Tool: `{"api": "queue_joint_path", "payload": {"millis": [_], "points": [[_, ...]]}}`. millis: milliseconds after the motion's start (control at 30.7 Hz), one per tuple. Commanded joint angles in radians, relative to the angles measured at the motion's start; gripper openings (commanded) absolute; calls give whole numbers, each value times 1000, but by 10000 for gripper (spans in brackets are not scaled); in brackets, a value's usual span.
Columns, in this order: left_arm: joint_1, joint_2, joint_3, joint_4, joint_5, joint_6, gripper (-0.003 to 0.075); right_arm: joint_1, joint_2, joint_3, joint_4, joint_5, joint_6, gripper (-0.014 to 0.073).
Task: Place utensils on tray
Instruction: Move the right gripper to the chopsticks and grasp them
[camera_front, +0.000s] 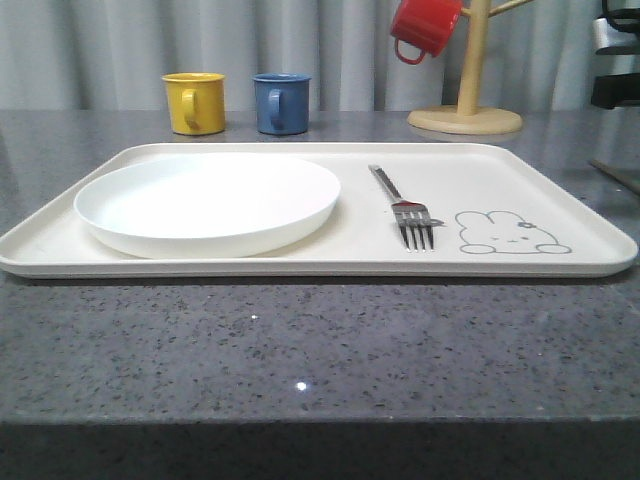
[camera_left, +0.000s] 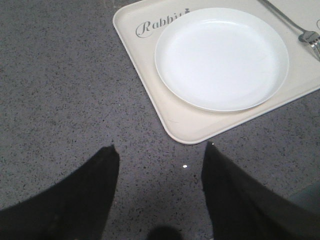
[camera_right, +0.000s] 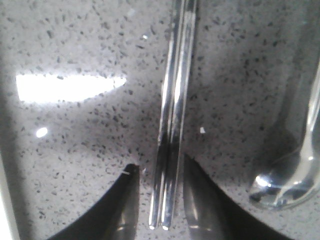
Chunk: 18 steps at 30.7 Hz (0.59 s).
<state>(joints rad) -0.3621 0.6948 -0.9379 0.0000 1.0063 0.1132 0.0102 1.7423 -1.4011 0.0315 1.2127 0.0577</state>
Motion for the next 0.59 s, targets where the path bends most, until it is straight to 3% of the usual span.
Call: {"api": "queue_joint_path", "payload": {"millis": [0, 163, 391, 553], "points": [[-3, 2, -22, 0, -65, -7, 367, -4, -22, -20, 2, -15, -12, 255], [-3, 2, -22, 0, -65, -7, 367, -4, -19, -20, 3, -13, -12, 226], [-3, 2, -22, 0, -65, -7, 367, -4, -20, -20, 3, -2, -12, 26], [-3, 2, -22, 0, -65, -7, 367, 25, -55, -21, 15, 17, -12, 23]]}}
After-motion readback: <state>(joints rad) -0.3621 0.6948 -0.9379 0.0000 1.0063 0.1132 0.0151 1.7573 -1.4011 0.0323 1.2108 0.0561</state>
